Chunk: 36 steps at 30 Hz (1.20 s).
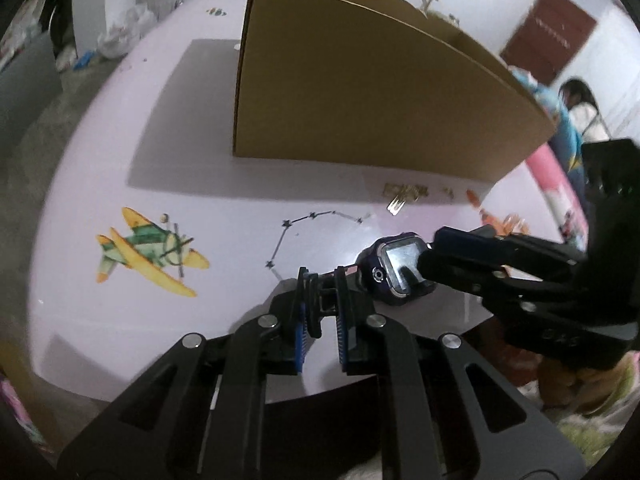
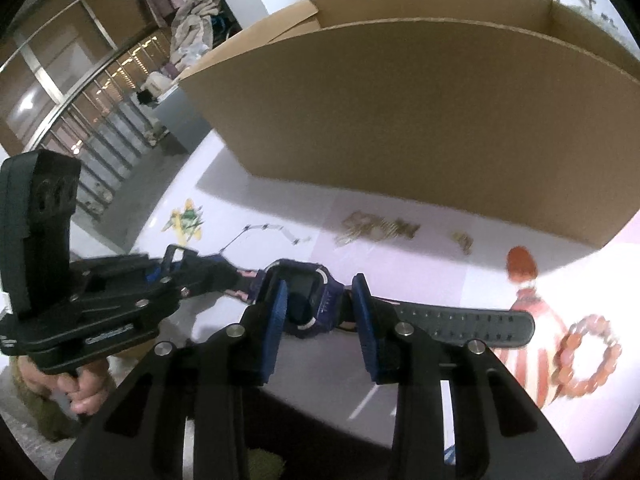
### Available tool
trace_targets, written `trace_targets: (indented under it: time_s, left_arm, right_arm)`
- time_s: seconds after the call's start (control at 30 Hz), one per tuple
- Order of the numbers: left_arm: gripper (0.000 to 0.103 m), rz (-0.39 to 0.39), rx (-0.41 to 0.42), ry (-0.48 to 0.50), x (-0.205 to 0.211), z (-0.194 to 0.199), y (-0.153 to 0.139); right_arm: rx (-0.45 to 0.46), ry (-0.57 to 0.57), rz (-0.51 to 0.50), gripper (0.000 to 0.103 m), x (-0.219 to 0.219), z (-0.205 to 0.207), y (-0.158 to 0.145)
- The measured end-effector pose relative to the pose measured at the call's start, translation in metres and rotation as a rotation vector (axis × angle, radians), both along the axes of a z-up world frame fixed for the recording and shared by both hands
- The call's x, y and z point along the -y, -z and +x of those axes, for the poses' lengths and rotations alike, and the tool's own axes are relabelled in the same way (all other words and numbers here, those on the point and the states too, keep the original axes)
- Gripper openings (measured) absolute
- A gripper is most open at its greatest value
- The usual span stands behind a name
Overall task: Organize jewelry
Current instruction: 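Hold the smartwatch with the left tool and straighten it on the table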
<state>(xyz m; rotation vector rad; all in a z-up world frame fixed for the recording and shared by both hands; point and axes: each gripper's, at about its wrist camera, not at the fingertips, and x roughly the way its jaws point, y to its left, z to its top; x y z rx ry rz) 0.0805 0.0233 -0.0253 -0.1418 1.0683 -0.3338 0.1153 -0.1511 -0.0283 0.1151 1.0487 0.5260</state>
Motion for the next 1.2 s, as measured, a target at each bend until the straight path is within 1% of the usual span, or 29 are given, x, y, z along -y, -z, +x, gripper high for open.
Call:
trace_targets:
  time_s: [0.1, 0.23, 0.3, 0.4, 0.47, 0.53, 0.63, 0.77, 0.83, 1.0, 1.07, 1.13, 1.2]
  left_arm:
    - [0.011, 0.058, 0.013, 0.008, -0.003, -0.008, 0.001]
    - [0.011, 0.066, 0.021, 0.015, -0.003, -0.012, -0.002]
    - [0.011, 0.074, 0.027, 0.02, -0.01, -0.013, -0.004]
    - [0.011, 0.094, 0.04, 0.032, -0.009, -0.015, -0.003]
    - [0.011, 0.094, 0.042, 0.032, 0.0, -0.011, 0.003]
    - [0.011, 0.088, 0.043, 0.03, -0.003, -0.01, 0.003]
    - [0.011, 0.084, 0.045, 0.029, -0.004, -0.011, 0.004]
    - [0.011, 0.082, 0.048, 0.026, -0.003, -0.011, 0.004]
    - [0.011, 0.071, 0.046, 0.024, -0.004, -0.01, 0.005]
    - [0.011, 0.062, 0.046, 0.025, -0.006, -0.01, 0.005]
    - [0.011, 0.062, 0.047, 0.026, -0.006, -0.009, 0.005]
    - [0.011, 0.059, 0.047, 0.025, -0.007, -0.009, 0.005]
    - [0.011, 0.059, 0.048, 0.026, -0.007, -0.009, 0.005]
  right_arm:
    - [-0.01, 0.026, -0.001, 0.033, 0.012, -0.007, -0.001]
    - [-0.031, 0.132, 0.018, 0.034, 0.046, -0.009, -0.005]
    - [-0.036, 0.189, 0.022, 0.034, 0.062, -0.009, -0.007]
    - [-0.04, 0.246, 0.011, 0.034, 0.076, -0.006, -0.008]
    - [-0.041, 0.265, -0.001, 0.037, 0.079, -0.003, -0.007]
    - [-0.051, 0.276, -0.014, 0.041, 0.08, 0.0, -0.005]
    - [-0.08, 0.276, -0.039, 0.042, 0.076, 0.005, 0.002]
    - [-0.083, 0.268, -0.024, 0.045, 0.07, 0.005, 0.003]
    - [-0.09, 0.274, 0.002, 0.046, 0.072, 0.005, 0.003]
    - [-0.138, 0.292, 0.147, 0.047, 0.085, 0.005, 0.005]
    - [-0.135, 0.295, 0.184, 0.047, 0.086, 0.005, 0.004]
    - [-0.121, 0.291, 0.246, 0.047, 0.089, 0.002, 0.001]
    - [-0.115, 0.285, 0.344, 0.047, 0.091, 0.0, -0.001]
